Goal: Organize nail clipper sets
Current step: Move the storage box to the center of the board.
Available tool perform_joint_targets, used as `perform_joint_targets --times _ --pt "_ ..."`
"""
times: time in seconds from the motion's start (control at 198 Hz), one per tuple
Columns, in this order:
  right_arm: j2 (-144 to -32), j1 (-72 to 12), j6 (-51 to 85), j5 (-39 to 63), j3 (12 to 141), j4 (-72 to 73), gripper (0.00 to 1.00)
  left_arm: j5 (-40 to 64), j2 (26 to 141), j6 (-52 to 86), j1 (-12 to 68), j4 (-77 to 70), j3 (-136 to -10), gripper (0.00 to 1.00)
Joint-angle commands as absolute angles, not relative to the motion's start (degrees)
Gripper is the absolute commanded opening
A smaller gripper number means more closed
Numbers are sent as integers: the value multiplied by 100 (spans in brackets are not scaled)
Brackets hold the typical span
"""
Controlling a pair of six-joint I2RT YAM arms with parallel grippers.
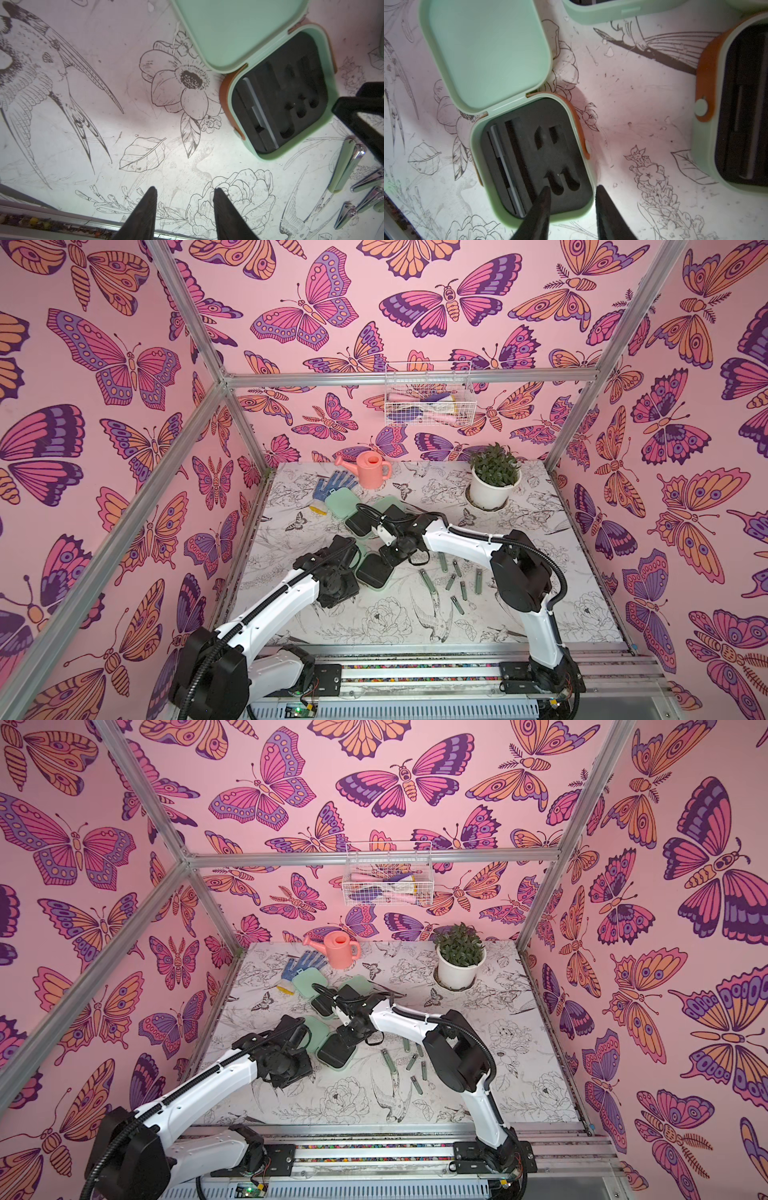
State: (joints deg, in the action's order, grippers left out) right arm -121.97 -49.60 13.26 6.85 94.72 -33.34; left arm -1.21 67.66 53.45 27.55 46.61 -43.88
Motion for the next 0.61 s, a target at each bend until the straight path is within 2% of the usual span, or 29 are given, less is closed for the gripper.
perform_joint_targets --times 0.0,0.126,0.263,0.409,0.601 --pt "-12357 -4974 1224 544 9637 -3314 37 -308 6469 6186 2732 4701 -4154 48" --pt "-12391 -4974 1244 466 9633 -3313 37 -52 6173 6063 2241 4663 -3853 48" --pt "-12427 -4973 1240 396 9637 -3340 37 343 5974 5748 1615 4632 -3593 41" --pt "-12501 -4966 1220 311 9697 -3357 36 532 6099 5580 1465 4608 -3603 41" --pt "-12675 -4966 1213 257 9889 -3417 30 720 6300 5528 1437 4404 -3604 41"
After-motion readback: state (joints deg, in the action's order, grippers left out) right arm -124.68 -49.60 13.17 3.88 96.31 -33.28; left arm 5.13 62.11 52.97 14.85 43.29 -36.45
